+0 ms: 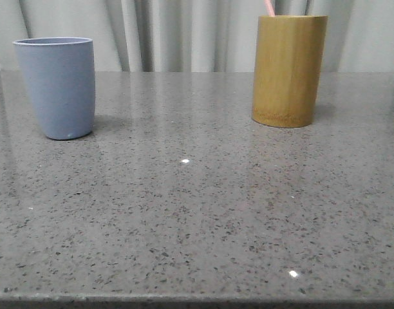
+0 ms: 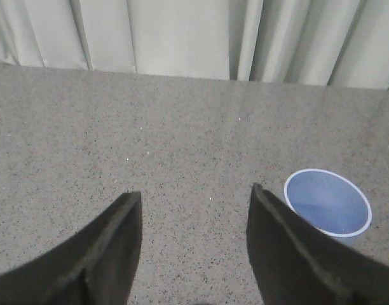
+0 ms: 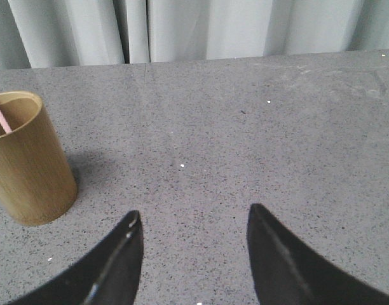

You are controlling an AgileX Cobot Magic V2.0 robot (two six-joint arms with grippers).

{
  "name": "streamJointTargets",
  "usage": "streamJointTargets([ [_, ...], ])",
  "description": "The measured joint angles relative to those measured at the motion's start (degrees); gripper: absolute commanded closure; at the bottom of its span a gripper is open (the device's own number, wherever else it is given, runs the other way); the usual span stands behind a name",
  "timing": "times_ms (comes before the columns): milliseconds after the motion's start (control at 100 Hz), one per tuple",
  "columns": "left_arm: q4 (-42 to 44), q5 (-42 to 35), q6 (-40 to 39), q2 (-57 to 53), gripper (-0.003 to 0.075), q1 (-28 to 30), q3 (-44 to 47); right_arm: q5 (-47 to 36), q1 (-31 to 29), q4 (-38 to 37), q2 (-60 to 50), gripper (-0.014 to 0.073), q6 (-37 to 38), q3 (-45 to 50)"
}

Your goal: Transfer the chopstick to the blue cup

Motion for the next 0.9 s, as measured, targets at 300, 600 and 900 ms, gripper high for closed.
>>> streamJointTargets([
  [300, -13.85, 10.64, 12.95, 19.0, 0.036, 0.0, -15.17, -0.5, 0.0, 0.11, 0.24, 0.02, 0.0, 0.0],
  [600, -16.15, 19.44, 14.76, 34.91, 0.036, -1.45, -26.8, -0.49, 0.0, 0.18, 0.24, 0.02, 0.0, 0.0],
  [900, -16.15, 20.48, 14.2, 43.35, 0.0361, -7.53, -29.75, -0.49, 0.0, 0.18, 0.24, 0.02, 0.0, 0.0],
])
